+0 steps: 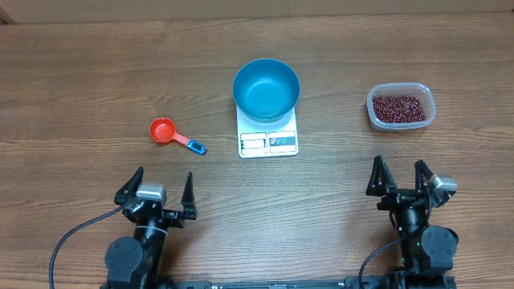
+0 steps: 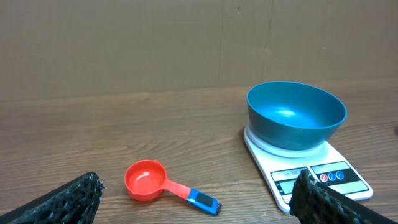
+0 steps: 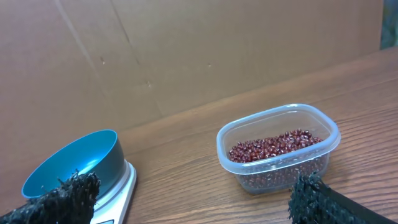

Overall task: Scoop item into bowl and weigh 150g on scale
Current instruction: 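Move the left gripper forward toward the red measuring cup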

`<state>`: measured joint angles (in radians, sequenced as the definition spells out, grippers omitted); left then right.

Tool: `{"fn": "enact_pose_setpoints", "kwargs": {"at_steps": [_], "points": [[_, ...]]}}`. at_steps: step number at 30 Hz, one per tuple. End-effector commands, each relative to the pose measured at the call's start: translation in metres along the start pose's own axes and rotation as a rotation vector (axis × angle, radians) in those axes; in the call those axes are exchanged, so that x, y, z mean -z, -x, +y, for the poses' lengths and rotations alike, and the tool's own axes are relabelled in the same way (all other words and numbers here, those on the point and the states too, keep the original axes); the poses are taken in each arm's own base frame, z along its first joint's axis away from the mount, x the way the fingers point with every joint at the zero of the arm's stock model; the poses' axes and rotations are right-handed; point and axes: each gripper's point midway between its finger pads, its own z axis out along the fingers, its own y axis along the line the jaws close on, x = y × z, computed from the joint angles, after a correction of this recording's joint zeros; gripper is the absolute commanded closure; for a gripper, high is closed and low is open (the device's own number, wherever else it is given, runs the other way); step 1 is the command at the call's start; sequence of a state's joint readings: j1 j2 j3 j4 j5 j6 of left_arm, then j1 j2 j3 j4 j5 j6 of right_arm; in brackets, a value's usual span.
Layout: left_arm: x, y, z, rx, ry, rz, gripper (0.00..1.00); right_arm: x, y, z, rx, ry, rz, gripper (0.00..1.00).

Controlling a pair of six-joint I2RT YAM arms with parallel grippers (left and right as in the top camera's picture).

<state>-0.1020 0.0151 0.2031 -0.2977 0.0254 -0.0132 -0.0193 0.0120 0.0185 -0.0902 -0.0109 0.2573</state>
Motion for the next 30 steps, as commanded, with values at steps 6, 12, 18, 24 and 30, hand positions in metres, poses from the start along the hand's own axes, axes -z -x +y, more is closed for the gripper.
{"fn": "enact_pose_setpoints", "kwargs": {"at_steps": [6, 12, 18, 24, 30], "points": [[0.01, 0.027, 0.002, 0.029, 0.011, -0.015, 0.0, 0.0, -0.001, -0.002, 0.007, -0.007, -0.007, 0.0], [0.002, 0.036, 0.002, 0.031, 0.013, 0.043, 0.01, 0.0, -0.001, -0.002, 0.007, -0.007, -0.007, 0.0], [-0.013, 0.048, 0.003, 0.033, 0.015, 0.129, 0.0, 0.0, -0.001, -0.002, 0.007, -0.007, -0.007, 0.0], [-0.028, 0.054, 0.002, 0.036, 0.01, 0.184, 0.0, 0.0, -0.001, -0.002, 0.007, -0.007, -0.007, 0.0], [-0.034, 0.048, -0.005, 0.041, -0.029, 0.213, 0.0, 0.0, -0.001, -0.002, 0.007, -0.007, -0.007, 0.0]]}}
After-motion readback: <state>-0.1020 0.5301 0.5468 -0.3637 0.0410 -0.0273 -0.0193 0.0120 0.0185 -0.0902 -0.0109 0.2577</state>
